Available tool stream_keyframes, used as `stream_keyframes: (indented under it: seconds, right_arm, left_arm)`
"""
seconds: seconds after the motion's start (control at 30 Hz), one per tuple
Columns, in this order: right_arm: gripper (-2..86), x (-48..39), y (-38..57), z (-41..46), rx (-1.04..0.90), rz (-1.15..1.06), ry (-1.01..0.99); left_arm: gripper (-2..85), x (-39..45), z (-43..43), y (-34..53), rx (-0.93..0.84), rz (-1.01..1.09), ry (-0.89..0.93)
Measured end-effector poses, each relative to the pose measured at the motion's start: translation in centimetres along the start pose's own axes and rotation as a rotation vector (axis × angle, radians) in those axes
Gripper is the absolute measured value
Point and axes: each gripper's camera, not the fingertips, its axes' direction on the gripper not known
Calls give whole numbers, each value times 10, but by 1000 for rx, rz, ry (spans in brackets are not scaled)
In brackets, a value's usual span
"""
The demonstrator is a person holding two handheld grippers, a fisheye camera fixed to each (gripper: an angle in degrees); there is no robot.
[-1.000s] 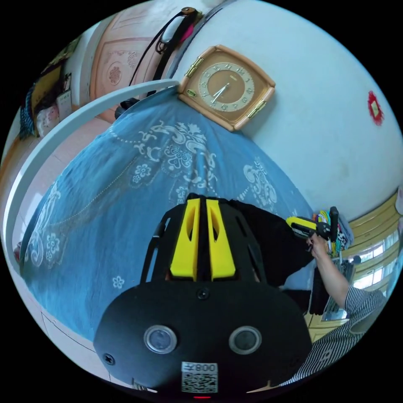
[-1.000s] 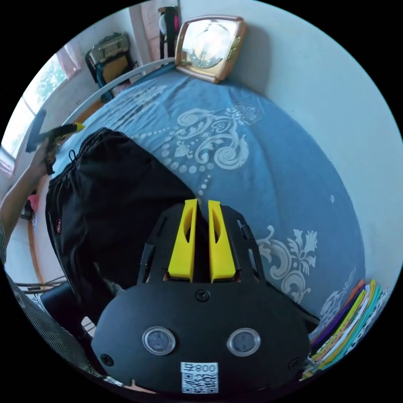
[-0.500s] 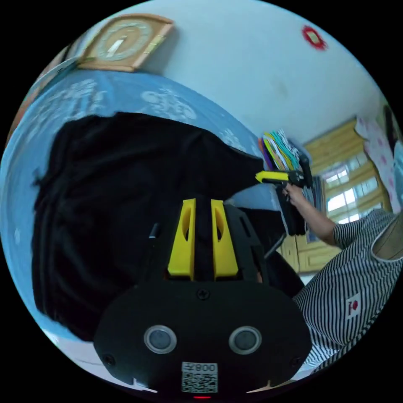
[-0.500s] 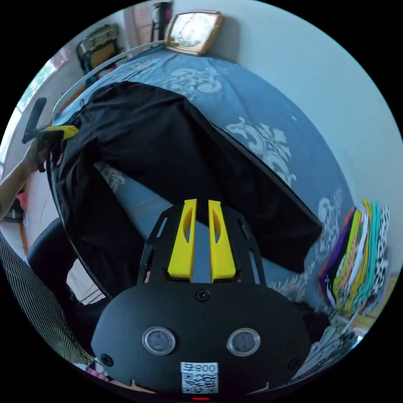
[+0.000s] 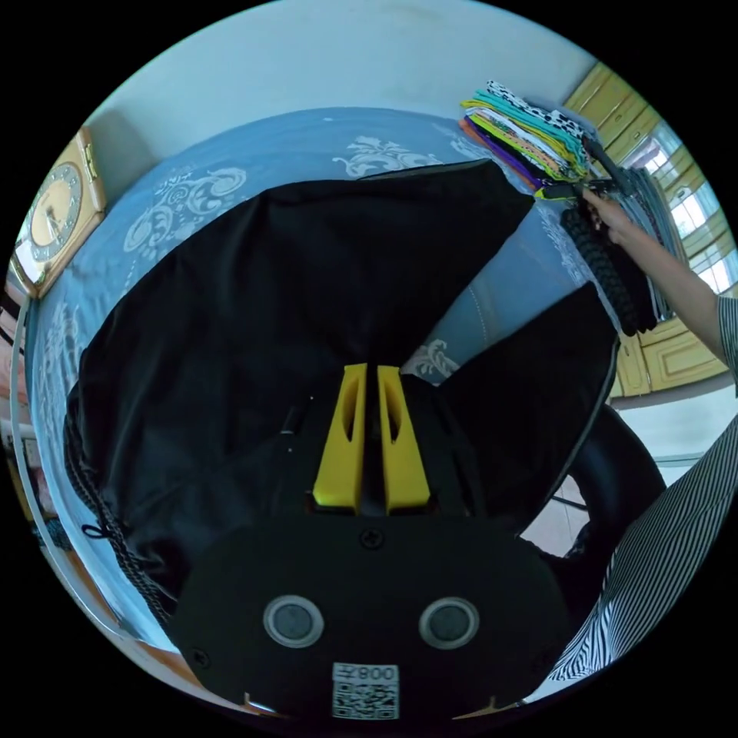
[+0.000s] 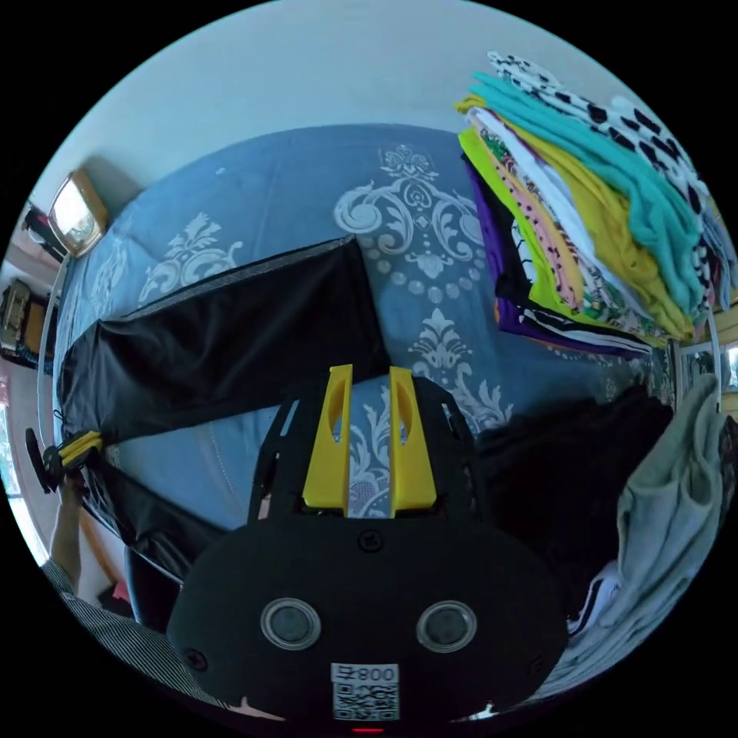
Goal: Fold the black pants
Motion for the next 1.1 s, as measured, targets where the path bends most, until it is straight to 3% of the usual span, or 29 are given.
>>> stream_keyframes:
  seconds: [0.17,0.33,0.6,0.9,1.1]
  right_arm:
    - [27,27,-6,34,-82,-20,33]
    - [11,67,23,2,-49,-27,-40]
    - [20,120,67,38,-160,14,-60]
    - [44,139,110,-10,-97,38,-9]
    - [59,107,197,-19,-156,-82,-49]
  left_arm:
    - [12,35,7,-16,-15,-17,29]
    - [10,70,-6,-18,24,12,48]
    - [22,116,28,-23,-94,28,52]
    - [61,131,-15,18,71,-129,134]
    - [69,154,-10,54,14,-143,155]
